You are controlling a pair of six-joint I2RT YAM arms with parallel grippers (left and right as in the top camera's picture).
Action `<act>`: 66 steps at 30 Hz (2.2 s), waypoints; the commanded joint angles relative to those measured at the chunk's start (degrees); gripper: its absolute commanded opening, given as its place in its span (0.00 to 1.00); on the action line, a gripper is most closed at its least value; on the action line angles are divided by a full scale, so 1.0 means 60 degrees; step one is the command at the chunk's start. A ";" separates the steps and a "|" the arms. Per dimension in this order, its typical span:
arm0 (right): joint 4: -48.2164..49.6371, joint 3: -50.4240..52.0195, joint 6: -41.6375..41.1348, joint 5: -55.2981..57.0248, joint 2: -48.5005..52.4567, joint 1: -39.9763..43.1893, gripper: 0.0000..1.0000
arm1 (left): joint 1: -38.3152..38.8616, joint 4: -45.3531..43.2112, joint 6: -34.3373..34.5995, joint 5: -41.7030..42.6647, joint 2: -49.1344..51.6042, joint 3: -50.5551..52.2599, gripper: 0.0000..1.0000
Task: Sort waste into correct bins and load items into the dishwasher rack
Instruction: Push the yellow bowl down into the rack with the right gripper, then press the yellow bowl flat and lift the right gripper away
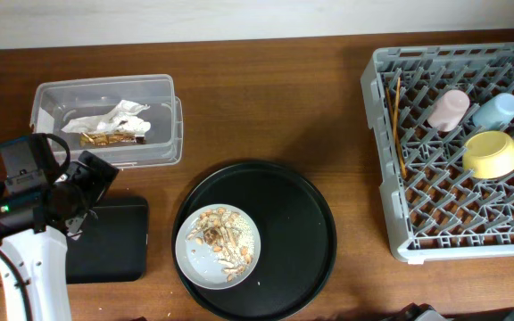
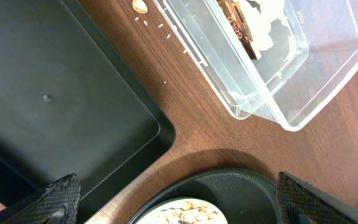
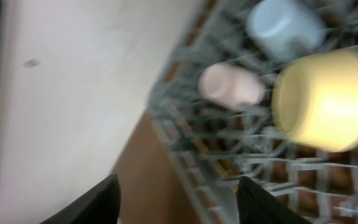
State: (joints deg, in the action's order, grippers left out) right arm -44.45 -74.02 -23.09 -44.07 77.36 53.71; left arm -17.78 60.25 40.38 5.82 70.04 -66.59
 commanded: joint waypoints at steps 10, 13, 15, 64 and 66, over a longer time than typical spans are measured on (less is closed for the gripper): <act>0.2036 -0.0004 0.0018 0.2736 0.3075 -0.2091 0.04 | -0.0047 0.0007 0.0117 0.0062 0.0004 -0.0015 0.99; 0.2058 -0.0004 0.0018 0.3974 0.3355 -0.2484 0.04 | -0.0047 0.0007 0.0117 0.0062 0.0004 -0.0015 0.99; 0.1920 -0.0004 0.0015 0.4830 0.3413 -0.2648 0.04 | -0.0047 0.0007 0.0117 0.0062 0.0004 -0.0015 0.99; -0.0266 -0.2051 -0.0157 0.5541 0.3384 -0.2189 0.04 | -0.0047 0.0007 0.0117 0.0062 0.0004 -0.0015 0.99; -0.0412 -0.2047 -0.0149 0.5435 0.3384 -0.2342 0.04 | -0.0047 0.0007 0.0117 0.0062 0.0004 -0.0015 0.99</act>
State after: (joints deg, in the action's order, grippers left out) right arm -46.11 -85.23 -24.38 -6.00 97.58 40.60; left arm -17.78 60.25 40.38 5.82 70.04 -66.59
